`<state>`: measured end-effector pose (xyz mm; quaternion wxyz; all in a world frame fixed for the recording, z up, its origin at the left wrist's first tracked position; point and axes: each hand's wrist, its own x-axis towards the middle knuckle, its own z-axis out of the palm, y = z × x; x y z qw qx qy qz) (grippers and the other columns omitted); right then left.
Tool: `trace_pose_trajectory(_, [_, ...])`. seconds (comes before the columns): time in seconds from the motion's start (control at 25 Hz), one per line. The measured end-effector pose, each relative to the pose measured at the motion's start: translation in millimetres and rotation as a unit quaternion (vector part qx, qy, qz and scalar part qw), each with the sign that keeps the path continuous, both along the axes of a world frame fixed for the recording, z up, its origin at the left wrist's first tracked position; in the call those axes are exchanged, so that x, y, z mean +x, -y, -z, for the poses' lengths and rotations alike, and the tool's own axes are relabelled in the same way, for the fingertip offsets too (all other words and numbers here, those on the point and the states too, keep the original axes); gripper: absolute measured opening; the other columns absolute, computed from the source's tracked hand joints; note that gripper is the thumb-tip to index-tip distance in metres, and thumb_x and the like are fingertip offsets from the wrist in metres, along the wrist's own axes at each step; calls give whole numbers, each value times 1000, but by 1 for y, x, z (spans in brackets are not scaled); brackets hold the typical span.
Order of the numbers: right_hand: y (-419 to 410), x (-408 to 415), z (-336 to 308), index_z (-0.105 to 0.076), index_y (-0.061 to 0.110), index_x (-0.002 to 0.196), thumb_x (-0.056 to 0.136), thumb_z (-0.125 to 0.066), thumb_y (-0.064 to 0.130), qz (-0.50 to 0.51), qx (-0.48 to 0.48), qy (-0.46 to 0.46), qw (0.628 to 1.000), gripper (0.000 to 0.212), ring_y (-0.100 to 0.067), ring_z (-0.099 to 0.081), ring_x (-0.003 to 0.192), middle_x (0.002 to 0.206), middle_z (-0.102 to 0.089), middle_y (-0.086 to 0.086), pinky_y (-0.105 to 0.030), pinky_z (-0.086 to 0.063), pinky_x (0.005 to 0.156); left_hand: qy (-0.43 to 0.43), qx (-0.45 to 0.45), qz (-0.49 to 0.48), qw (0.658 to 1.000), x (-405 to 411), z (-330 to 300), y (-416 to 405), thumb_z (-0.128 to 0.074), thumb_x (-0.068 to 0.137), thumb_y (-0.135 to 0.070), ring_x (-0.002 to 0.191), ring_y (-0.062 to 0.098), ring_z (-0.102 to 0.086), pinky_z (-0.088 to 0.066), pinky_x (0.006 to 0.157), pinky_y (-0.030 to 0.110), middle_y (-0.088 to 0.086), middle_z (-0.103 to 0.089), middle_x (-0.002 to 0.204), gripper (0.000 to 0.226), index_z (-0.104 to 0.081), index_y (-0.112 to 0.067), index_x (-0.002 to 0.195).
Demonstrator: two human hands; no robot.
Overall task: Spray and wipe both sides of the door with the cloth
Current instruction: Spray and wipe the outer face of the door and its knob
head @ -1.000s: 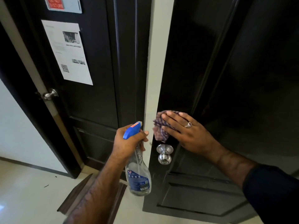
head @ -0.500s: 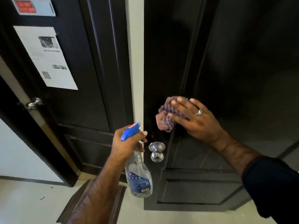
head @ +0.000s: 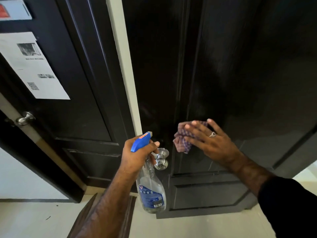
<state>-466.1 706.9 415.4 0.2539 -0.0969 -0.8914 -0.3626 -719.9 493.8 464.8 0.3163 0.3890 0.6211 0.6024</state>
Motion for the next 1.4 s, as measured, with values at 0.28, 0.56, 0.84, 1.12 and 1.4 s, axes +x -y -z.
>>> trace_pose_trajectory(0.28, [23,-54,19,-51,22,158,102,-66,17,37,-109,-170,979,59,-38,-19,164,175,-27,-14,-65,-14,130,29,-26,-14,999,21,11,-4,-78,90,-14,58,29,-67,-58,56,30,18,-75,79,26,-67,8,98])
trace_pose_trajectory(0.56, [-17,36,37,-54,24,157,96,-67,7,55,-101,-192,975,64,-38,-32,160,173,-33,-16,-70,-19,127,16,-44,-19,999,53,24,-19,-77,92,-12,62,33,-69,-60,56,34,19,-74,78,16,-71,3,91])
trace_pose_trajectory(0.84, [7,-29,65,-34,23,168,106,-58,20,-36,-181,-162,969,67,-36,-11,166,177,-19,-17,-59,-11,133,6,-50,-59,997,108,27,-51,-78,91,-12,58,34,-66,-60,57,37,22,-73,79,16,-70,2,88])
trace_pose_trajectory(1.12, [-58,103,99,-42,18,164,101,-68,16,32,-178,-245,952,68,-42,-21,163,177,-17,-20,-67,-17,129,10,-67,-117,991,145,44,-62,-79,90,-14,59,33,-68,-61,59,39,21,-74,80,27,-66,9,96])
trace_pose_trajectory(1.4, [-17,48,94,-45,8,161,105,-60,24,53,-290,-364,884,61,-51,-14,162,171,-19,-32,-71,-18,128,4,-34,-96,995,167,53,-76,-80,89,-13,57,33,-67,-59,57,38,18,-75,78,22,-68,4,90])
